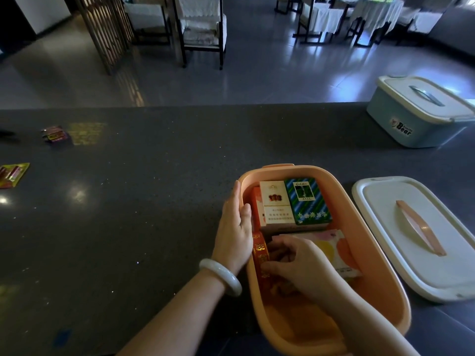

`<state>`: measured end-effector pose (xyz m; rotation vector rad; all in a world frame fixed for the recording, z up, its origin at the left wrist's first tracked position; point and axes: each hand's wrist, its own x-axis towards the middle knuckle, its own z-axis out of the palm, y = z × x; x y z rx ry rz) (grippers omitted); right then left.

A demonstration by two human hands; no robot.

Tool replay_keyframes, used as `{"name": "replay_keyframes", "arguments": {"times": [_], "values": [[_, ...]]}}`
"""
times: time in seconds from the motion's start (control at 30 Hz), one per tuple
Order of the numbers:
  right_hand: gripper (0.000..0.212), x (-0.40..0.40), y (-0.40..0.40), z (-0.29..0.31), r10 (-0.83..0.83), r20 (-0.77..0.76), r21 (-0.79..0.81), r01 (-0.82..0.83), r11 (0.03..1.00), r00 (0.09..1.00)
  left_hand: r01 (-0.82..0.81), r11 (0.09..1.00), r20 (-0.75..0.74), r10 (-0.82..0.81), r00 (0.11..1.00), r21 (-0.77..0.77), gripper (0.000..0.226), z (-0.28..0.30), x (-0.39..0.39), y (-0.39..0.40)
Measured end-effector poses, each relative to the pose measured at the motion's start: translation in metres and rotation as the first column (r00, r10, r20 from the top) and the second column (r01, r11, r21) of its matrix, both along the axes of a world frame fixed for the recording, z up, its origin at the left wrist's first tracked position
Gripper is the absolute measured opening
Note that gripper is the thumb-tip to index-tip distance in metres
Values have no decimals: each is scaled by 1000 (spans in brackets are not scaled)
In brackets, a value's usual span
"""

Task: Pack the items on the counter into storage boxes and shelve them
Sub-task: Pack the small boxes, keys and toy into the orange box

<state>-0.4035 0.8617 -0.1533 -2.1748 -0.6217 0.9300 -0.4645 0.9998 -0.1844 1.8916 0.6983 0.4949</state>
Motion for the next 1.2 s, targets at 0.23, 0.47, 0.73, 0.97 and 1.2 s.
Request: {"name": "replay_keyframes", "arguments": {"times": [0.23,0.47,0.73,0.97,1.2], "values": [[38,2,-3,2,-38,-12,35,39,999,999,16,1000,-12,-16,1000,-11,55,5,0,1],[30,9,-1,7,-67,78,58,63,996,995,48,997,-41,-50,998,-52,56,7,-5,10],[28,18,59,41,20,394,50,-43,998,919,-27,998,-128,19,992,-59,52,5,-23,51],[39,-9,159,50,392,533,-111,-397,911,750,116,793,-423,190,886,599,50,7,-91,123],[44,-61,264,38,720,524,-348,-657,669,456,244,630,-580,406,706,737,51,10,-180,207]]}}
